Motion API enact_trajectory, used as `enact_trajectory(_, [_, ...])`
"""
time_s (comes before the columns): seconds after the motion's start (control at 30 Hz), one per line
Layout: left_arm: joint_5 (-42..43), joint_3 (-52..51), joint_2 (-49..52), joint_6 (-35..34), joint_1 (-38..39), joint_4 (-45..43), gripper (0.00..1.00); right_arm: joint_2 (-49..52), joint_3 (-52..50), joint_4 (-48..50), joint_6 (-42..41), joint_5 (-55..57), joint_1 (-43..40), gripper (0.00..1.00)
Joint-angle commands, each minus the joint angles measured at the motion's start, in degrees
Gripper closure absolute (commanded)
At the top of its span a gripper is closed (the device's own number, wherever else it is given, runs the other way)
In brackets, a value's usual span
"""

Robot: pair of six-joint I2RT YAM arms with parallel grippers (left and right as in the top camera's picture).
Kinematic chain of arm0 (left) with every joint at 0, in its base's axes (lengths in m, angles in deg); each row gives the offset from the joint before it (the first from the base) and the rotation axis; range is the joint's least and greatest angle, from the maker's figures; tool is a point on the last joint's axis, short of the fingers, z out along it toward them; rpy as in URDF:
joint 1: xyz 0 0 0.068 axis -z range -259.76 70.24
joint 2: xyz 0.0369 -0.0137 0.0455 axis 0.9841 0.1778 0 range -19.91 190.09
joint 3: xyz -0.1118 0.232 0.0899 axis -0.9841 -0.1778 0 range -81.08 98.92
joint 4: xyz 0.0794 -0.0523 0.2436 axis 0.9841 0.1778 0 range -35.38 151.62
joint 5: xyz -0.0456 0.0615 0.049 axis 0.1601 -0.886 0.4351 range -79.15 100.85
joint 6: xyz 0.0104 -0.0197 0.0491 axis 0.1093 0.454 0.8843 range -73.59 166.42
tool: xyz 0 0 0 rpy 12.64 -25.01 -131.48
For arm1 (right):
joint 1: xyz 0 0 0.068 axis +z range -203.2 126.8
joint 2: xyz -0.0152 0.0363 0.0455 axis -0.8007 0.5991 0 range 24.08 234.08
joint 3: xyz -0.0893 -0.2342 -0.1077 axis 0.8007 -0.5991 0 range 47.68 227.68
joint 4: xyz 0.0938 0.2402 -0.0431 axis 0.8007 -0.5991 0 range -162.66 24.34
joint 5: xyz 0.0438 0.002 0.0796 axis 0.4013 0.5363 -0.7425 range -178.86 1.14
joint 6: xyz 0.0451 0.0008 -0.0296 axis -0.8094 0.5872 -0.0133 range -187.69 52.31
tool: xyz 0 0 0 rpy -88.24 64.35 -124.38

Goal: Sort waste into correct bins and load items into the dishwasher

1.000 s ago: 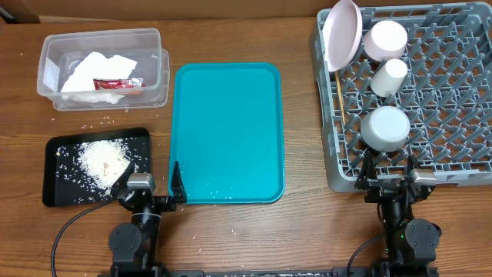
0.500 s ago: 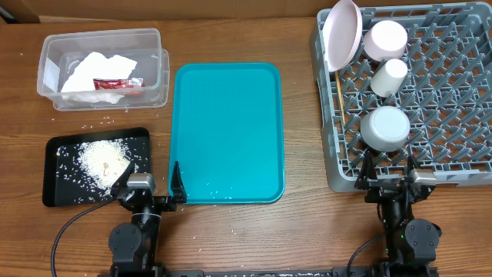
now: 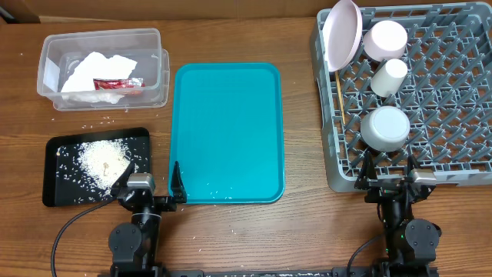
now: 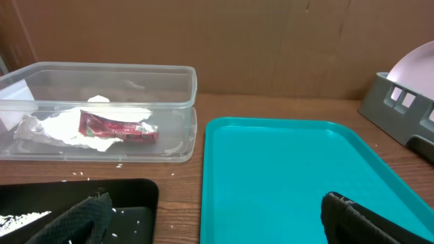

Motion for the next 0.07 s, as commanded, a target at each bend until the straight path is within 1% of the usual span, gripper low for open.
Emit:
enact_trajectory(0.0, [-0.8,-0.2,-0.7,1.1,0.2,0.2,0.0,-0.6,-0.6,0.2,0.2,0.3,-0.2,0.0])
enact_trajectory(0.03, [-0.8,-0.2,-0.7,1.1,0.2,0.2,0.0,-0.6,-0.6,0.2,0.2,0.3,-0.2,0.0])
